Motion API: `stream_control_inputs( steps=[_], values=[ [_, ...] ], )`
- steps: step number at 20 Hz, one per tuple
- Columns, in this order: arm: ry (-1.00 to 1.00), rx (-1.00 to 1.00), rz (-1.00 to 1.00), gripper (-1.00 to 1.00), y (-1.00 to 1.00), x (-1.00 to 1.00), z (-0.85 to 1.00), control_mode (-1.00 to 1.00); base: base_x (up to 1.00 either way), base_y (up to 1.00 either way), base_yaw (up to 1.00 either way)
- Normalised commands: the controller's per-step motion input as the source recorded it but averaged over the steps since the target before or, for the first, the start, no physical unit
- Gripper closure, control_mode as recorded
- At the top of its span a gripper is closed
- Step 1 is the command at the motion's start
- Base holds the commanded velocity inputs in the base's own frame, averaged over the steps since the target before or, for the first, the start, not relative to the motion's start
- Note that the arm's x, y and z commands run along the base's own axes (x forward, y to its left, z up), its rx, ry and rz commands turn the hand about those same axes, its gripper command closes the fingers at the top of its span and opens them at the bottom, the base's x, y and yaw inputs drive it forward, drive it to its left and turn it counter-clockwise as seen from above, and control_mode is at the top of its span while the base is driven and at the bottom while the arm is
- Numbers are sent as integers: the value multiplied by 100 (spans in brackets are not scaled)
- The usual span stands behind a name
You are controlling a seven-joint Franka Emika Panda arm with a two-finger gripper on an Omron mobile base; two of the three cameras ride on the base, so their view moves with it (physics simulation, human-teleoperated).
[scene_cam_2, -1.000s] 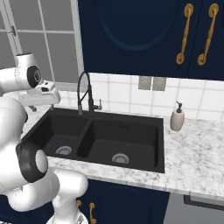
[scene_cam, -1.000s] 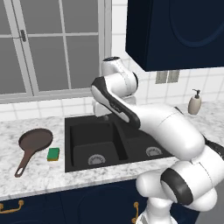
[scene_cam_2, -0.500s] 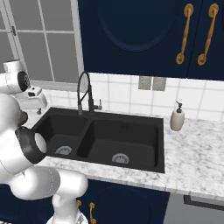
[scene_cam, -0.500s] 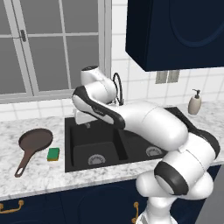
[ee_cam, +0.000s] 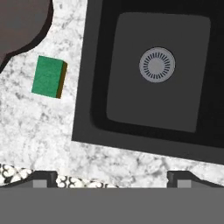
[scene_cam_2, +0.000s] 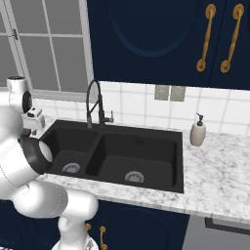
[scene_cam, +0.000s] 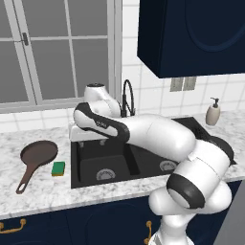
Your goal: Pick the pan and sponge and place them into the sink. Then turn on the water.
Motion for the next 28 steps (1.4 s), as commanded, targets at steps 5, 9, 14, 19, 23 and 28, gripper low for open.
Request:
stream_control_inputs(
  steps=[5, 9, 14, 19, 23, 28],
  values=[
    [0, 0, -4, -100, 51, 2, -25, -100, 0, 0, 0],
    [3, -6, -3, -100, 67, 0, -13, -100, 0, 0, 0],
    [3, -6, -2, -100, 71, 0, -16, -100, 0, 0, 0],
    [1, -3, -3, -100, 62, 2, -26, -100, 0, 0, 0],
    [1, 0, -4, -100, 27, 4, -15, -100, 0, 0, 0],
    [2, -2, 0, -100, 27, 5, -10, -100, 0, 0, 0]
  ],
)
